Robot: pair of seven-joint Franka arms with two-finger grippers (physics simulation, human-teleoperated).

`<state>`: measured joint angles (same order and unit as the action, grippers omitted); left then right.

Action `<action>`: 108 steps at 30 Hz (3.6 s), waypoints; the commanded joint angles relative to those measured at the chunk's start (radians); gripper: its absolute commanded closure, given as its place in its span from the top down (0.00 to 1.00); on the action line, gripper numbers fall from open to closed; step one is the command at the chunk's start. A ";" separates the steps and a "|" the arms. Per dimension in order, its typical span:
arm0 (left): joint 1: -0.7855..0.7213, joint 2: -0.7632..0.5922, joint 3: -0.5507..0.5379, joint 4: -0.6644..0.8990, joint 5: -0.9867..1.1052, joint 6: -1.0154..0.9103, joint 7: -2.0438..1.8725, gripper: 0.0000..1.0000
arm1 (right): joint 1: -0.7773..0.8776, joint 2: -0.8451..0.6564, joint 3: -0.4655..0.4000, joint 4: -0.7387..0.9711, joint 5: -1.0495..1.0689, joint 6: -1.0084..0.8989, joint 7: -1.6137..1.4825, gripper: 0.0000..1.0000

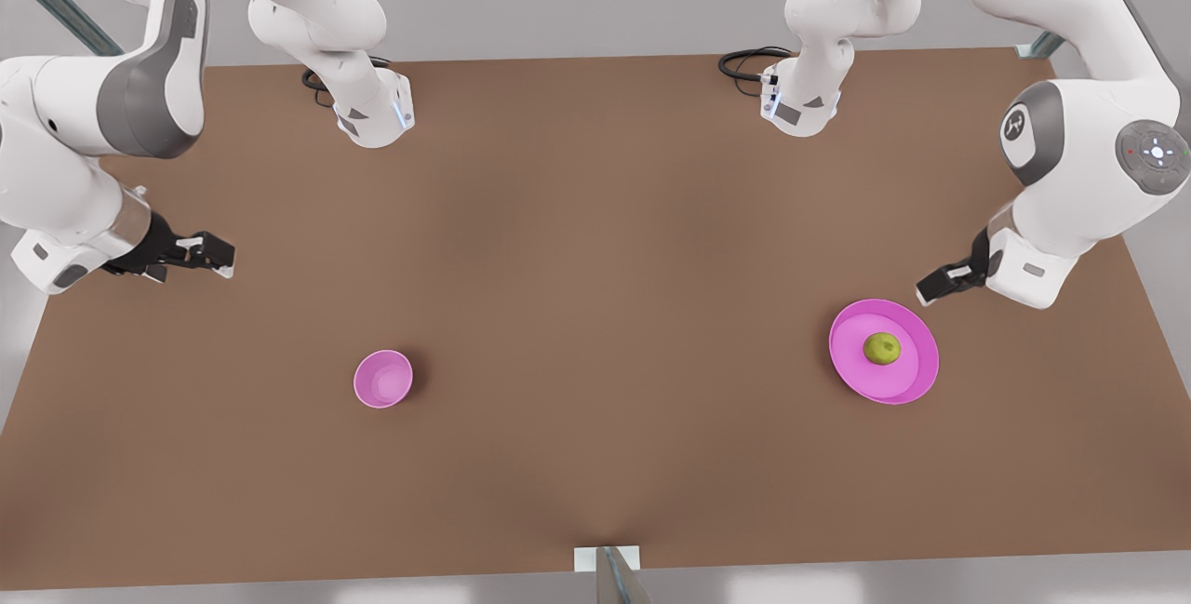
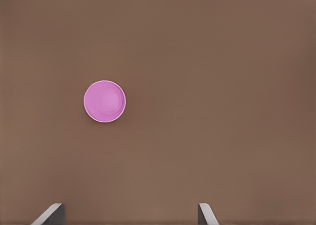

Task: Use the left arm to pick up the apple from the plate, transfer it to the gripper of the right arm, and then use the right arm to place it into the bowl

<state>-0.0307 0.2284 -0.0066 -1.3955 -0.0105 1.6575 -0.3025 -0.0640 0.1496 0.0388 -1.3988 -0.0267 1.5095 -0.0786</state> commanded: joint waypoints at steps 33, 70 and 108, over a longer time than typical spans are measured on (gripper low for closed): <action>0.135 0.302 0.005 -0.655 -0.124 1.055 0.516 1.00 | 0.000 -0.001 0.003 0.000 0.001 -0.002 -0.006 1.00; 0.120 0.026 -0.137 -0.577 -0.273 0.575 0.517 0.73 | -0.013 0.007 0.003 -0.006 0.001 -0.003 -0.006 1.00; -0.279 0.914 -0.575 0.377 -1.574 0.726 2.590 0.70 | 0.036 0.535 0.260 -0.097 1.225 0.529 -0.647 1.00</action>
<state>-0.3096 1.1453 -0.5805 -1.0187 -1.5844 2.3860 1.7866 -0.0300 0.6843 0.2985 -1.4922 1.1787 1.9867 -0.3838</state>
